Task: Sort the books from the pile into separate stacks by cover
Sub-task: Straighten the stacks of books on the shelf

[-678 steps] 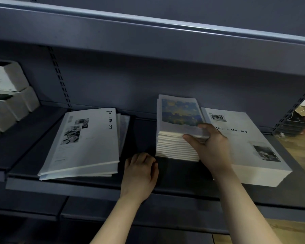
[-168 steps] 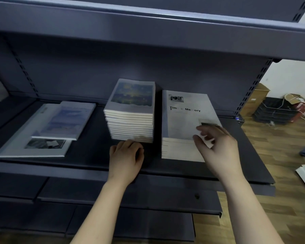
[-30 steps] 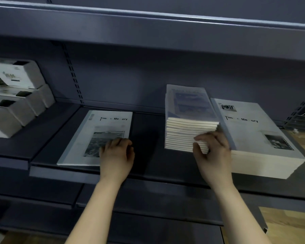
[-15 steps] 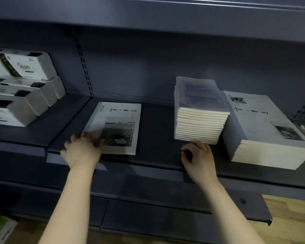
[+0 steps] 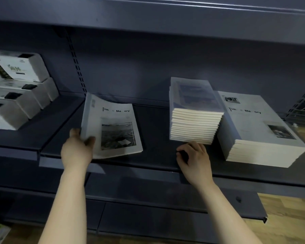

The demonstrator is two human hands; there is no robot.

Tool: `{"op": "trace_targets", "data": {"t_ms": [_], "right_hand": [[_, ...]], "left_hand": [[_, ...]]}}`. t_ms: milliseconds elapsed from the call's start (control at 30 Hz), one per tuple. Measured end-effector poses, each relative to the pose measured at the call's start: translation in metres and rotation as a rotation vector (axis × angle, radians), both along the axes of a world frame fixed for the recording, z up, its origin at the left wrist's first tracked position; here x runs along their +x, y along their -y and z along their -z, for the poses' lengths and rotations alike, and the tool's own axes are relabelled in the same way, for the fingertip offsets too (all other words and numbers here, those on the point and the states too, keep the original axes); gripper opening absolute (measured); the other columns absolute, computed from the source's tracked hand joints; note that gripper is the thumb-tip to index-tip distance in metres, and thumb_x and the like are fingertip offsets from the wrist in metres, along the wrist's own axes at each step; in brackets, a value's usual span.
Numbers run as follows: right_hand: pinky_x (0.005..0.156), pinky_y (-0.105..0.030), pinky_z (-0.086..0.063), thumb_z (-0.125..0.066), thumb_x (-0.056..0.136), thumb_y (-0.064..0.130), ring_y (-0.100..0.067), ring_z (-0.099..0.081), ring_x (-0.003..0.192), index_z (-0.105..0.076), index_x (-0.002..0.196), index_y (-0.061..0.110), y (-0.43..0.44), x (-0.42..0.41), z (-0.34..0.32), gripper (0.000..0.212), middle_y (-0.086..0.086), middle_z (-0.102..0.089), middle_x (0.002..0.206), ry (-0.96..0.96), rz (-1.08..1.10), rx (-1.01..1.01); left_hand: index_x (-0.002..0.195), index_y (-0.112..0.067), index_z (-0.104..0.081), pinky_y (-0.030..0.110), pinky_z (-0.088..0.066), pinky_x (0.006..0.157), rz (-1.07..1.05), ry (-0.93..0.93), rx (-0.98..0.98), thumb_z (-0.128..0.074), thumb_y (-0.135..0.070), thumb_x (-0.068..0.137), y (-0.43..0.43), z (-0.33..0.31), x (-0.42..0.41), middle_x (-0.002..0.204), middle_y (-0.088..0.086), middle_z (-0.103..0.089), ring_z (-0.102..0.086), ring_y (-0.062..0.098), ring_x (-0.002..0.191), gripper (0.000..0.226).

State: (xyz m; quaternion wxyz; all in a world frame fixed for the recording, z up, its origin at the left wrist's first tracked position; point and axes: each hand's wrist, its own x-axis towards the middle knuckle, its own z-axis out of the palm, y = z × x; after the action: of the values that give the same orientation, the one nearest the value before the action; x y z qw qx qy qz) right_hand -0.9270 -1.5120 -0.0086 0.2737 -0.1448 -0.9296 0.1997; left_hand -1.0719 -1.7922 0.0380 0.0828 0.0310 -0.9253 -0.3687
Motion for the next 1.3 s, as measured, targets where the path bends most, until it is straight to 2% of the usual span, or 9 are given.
{"op": "trace_targets", "data": {"t_ms": [100, 200, 400, 600, 733, 867, 1000, 1200, 1300], "right_hand": [[0.074, -0.037, -0.046, -0.053, 0.081, 0.029, -0.021, -0.051, 0.092, -0.065, 0.088, 0.022, 0.000, 0.000, 0.000, 0.016, 0.005, -0.057, 0.093, -0.004, -0.006, 0.000], [0.074, -0.037, -0.046, -0.046, 0.081, 0.034, -0.021, -0.052, 0.091, -0.065, 0.088, 0.022, 0.000, 0.001, -0.001, 0.023, 0.004, -0.057, 0.092, -0.011, -0.006, 0.000], [0.076, -0.033, -0.043, -0.056, 0.081, 0.025, -0.021, -0.051, 0.093, -0.067, 0.089, 0.022, -0.001, 0.001, -0.002, 0.014, 0.005, -0.058, 0.093, 0.000, -0.013, -0.024], [0.081, -0.024, -0.037, -0.064, 0.082, 0.015, -0.019, -0.051, 0.101, -0.065, 0.103, 0.019, -0.002, 0.003, -0.011, 0.022, 0.004, -0.059, 0.104, 0.067, -0.051, -0.123], [0.079, -0.021, -0.047, -0.053, 0.093, 0.020, -0.004, -0.060, 0.090, -0.065, 0.099, 0.026, 0.003, 0.012, -0.039, 0.014, 0.008, -0.064, 0.097, -0.002, -0.081, -0.475], [0.075, -0.032, -0.056, -0.036, 0.101, 0.032, -0.013, -0.068, 0.086, -0.066, 0.098, 0.028, 0.008, 0.026, -0.080, 0.030, 0.002, -0.072, 0.091, -0.214, -0.125, -0.907], [0.090, -0.039, -0.048, -0.045, 0.095, 0.043, -0.011, -0.065, 0.102, -0.066, 0.098, 0.041, -0.007, 0.044, -0.105, 0.022, 0.009, -0.070, 0.105, -0.315, -0.175, -0.974], [0.088, -0.041, -0.048, -0.061, 0.088, 0.015, -0.022, -0.065, 0.097, -0.059, 0.106, 0.019, -0.057, 0.068, -0.113, 0.019, -0.002, -0.070, 0.099, -0.454, -0.110, -1.015], [0.091, -0.044, -0.046, -0.059, 0.088, 0.006, -0.018, -0.066, 0.093, -0.061, 0.098, 0.021, -0.083, 0.084, -0.114, 0.019, 0.003, -0.071, 0.092, -0.523, -0.060, -1.033]], "left_hand": [[0.131, -0.012, -0.043, 0.037, -0.048, 0.072, 0.042, -0.075, 0.223, -0.045, -0.020, 0.098, -0.001, 0.006, 0.015, 0.115, 0.018, -0.060, -0.059, 0.035, 0.093, 0.033], [0.127, -0.017, -0.046, 0.037, -0.051, 0.074, 0.028, -0.118, 0.437, -0.045, -0.019, 0.097, -0.003, 0.004, 0.026, 0.112, 0.003, -0.057, -0.057, 0.023, 0.092, 0.030], [0.108, -0.026, -0.050, 0.024, -0.049, 0.075, 0.079, -0.257, 0.810, -0.049, -0.015, 0.097, 0.001, -0.006, 0.038, 0.100, -0.012, -0.060, -0.061, -0.001, 0.086, 0.016], [0.104, -0.028, -0.052, 0.022, -0.054, 0.075, 0.165, -0.269, 1.059, -0.051, -0.010, 0.097, -0.009, -0.023, 0.038, 0.100, -0.008, -0.064, -0.063, 0.005, 0.088, 0.019], [0.105, -0.028, -0.054, 0.030, -0.055, 0.079, 0.261, -0.237, 1.137, -0.051, -0.010, 0.096, -0.035, -0.032, 0.047, 0.099, -0.008, -0.067, -0.064, 0.011, 0.091, 0.019], [0.106, -0.027, -0.054, 0.034, -0.053, 0.080, 0.339, -0.222, 1.171, -0.051, -0.012, 0.096, -0.073, -0.039, 0.063, 0.099, -0.007, -0.067, -0.063, 0.013, 0.093, 0.019], [0.109, -0.025, -0.053, 0.033, -0.050, 0.081, 0.431, -0.190, 1.185, -0.052, -0.015, 0.096, -0.117, -0.042, 0.081, 0.100, -0.007, -0.066, -0.062, 0.011, 0.092, 0.017], [0.110, -0.029, -0.053, 0.036, -0.051, 0.087, 0.588, -0.067, 1.198, -0.054, -0.027, 0.088, -0.177, -0.044, 0.114, 0.104, -0.009, -0.067, -0.062, 0.015, 0.098, 0.023], [0.113, -0.027, -0.054, 0.035, -0.052, 0.087, 0.671, -0.018, 1.163, -0.057, -0.026, 0.087, -0.200, -0.048, 0.125, 0.110, -0.002, -0.066, -0.063, 0.019, 0.103, 0.027]]}}
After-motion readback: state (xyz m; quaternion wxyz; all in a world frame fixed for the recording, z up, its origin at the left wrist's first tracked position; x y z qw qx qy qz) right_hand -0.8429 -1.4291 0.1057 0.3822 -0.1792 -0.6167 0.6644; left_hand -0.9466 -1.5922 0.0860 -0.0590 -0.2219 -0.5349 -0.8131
